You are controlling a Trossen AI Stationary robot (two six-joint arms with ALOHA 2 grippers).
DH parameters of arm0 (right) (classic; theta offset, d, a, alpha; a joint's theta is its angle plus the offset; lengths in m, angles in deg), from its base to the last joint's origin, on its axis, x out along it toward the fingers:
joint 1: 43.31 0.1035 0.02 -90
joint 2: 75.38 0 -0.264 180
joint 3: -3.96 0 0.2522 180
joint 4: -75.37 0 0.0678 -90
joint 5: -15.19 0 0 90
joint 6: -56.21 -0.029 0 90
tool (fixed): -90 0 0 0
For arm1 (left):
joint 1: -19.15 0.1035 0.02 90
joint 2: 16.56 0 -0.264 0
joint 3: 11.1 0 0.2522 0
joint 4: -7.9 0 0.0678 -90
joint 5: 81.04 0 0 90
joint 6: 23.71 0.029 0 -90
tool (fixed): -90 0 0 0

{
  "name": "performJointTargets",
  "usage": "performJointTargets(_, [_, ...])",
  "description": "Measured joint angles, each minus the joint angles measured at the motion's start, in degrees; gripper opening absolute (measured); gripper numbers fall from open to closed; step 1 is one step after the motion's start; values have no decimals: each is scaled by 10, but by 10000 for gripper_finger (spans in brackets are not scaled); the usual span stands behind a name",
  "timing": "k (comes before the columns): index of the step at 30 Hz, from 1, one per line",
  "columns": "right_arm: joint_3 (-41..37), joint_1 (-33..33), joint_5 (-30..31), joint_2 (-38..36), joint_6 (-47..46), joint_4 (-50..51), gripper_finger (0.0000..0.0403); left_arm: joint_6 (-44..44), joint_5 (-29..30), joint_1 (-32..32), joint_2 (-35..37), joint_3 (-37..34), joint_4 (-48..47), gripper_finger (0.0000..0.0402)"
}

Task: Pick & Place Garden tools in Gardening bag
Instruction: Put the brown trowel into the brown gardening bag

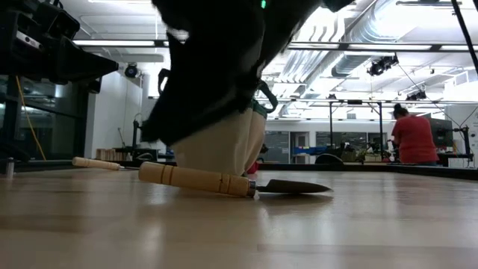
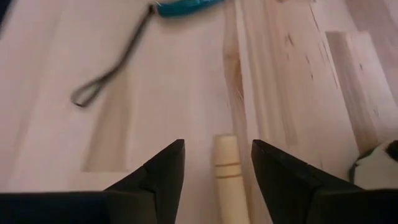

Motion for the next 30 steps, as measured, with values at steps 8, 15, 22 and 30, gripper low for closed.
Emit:
performJointTargets(8, [0,-8,-5,19,0,18,182,0,0,0,0,0,0,1])
performJointTargets(15, [0,-9,-22,28,0,33,182,0,0,0,0,0,0,1])
performJointTargets(22, [-1,-9,-34,29,-3,34,164,0,0,0,0,0,0,1])
performJointTargets(30, [-1,-8,-46,29,-18,34,103,0,0,0,0,0,0,1])
